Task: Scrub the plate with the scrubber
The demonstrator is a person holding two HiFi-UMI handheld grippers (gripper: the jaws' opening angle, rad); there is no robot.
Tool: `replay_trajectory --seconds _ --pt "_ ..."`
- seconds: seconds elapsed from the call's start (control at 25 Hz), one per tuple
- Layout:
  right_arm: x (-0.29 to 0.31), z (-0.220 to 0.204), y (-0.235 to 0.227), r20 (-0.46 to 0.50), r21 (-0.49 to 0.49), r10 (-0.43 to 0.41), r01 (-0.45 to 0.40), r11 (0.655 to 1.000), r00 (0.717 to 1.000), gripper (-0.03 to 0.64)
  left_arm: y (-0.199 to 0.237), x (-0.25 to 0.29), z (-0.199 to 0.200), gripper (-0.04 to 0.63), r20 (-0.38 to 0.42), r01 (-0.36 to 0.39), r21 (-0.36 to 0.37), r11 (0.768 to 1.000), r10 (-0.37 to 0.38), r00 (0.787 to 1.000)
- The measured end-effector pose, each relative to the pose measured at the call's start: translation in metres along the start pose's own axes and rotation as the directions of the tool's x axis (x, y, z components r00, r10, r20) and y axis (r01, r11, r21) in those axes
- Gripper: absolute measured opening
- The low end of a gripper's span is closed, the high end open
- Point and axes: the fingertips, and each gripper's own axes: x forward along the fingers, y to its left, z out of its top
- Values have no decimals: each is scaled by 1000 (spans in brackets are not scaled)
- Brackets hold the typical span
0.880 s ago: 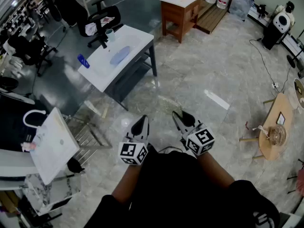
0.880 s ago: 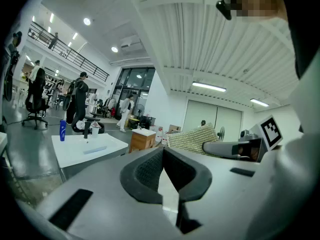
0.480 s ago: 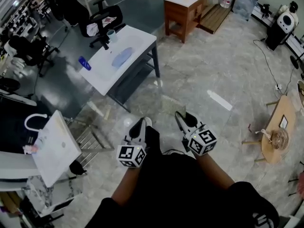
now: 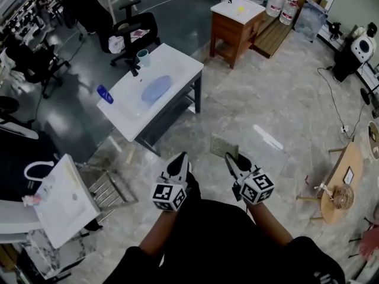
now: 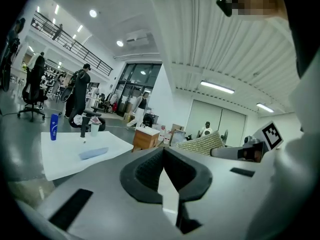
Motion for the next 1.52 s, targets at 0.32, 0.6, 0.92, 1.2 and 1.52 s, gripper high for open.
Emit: replay_trajectory --seconds 0.32,0.6,0.92,1.2,1.52 --pt "109 29 -21 -79 -32 4 -7 999 997 63 83 69 34 3 4 -13 -72 997 13 1000" --pt "218 62 -13 -116 -90 45 -55 994 992 63 175 102 72 3 19 -65 -112 992 68 998" --pt "325 80 6 -159 -111 109 -127 986 981 63 274 126 95 3 12 -133 -128 983 135 991" --pt "377 87 11 -184 -103 142 -163 981 973 63 333 134 112 3 38 -196 -248 949 212 977" --pt "425 89 -5 -217 -77 187 -208 975 958 63 360 141 104 3 14 -268 -271 924 283 959"
